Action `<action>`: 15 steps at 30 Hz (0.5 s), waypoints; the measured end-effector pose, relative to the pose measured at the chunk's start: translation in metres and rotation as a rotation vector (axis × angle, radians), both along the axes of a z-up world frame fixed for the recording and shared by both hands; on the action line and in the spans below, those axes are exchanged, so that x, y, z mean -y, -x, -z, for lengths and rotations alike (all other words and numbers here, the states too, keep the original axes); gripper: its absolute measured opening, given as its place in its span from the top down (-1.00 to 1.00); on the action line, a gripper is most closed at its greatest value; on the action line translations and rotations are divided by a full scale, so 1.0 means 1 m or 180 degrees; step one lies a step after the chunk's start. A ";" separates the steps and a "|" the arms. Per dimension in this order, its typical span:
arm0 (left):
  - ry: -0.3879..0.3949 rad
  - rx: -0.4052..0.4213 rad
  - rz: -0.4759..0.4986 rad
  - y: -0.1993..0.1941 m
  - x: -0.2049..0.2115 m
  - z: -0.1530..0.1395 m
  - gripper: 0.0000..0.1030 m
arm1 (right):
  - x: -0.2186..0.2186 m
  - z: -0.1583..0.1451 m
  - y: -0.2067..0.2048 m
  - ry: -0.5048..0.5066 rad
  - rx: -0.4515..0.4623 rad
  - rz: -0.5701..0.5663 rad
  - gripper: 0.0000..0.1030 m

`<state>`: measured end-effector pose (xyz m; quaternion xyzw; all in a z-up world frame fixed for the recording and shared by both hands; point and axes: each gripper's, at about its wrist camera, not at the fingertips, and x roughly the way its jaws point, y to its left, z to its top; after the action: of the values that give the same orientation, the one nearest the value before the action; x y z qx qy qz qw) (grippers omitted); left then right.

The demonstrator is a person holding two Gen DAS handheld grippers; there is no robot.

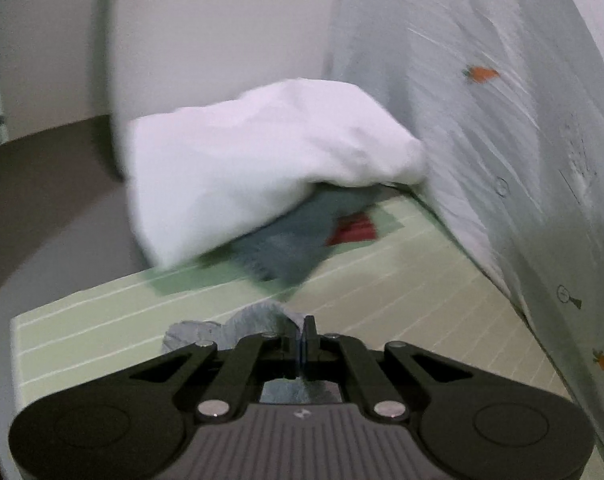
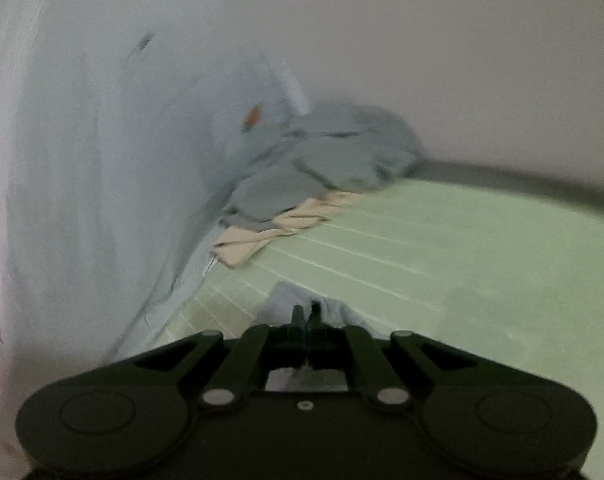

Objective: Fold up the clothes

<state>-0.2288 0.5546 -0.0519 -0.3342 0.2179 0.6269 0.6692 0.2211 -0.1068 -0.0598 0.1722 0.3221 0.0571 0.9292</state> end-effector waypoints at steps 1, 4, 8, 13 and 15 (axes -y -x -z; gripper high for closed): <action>-0.0020 -0.0008 0.0044 -0.015 -0.009 0.005 0.99 | -0.016 0.003 -0.017 0.0125 0.0025 -0.0109 0.98; -0.0068 -0.0029 0.0229 -0.066 -0.037 0.024 0.97 | -0.065 0.019 -0.073 0.0334 0.0059 -0.0430 0.95; -0.0041 -0.0098 0.0380 -0.111 -0.053 0.038 0.38 | -0.105 0.046 -0.125 0.0372 -0.0242 -0.0566 -0.09; -0.0205 -0.0181 0.0562 -0.108 -0.023 0.038 -0.47 | -0.087 0.056 -0.087 0.0164 -0.0273 -0.0417 -0.50; -0.0075 -0.0235 0.0598 -0.100 -0.013 0.042 -0.48 | -0.070 0.063 -0.062 0.0225 -0.0346 -0.0272 -0.51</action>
<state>-0.1288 0.5679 -0.0938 -0.2810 0.2654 0.5757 0.7205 0.2832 -0.0373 -0.1229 0.1282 0.3809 0.0757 0.9125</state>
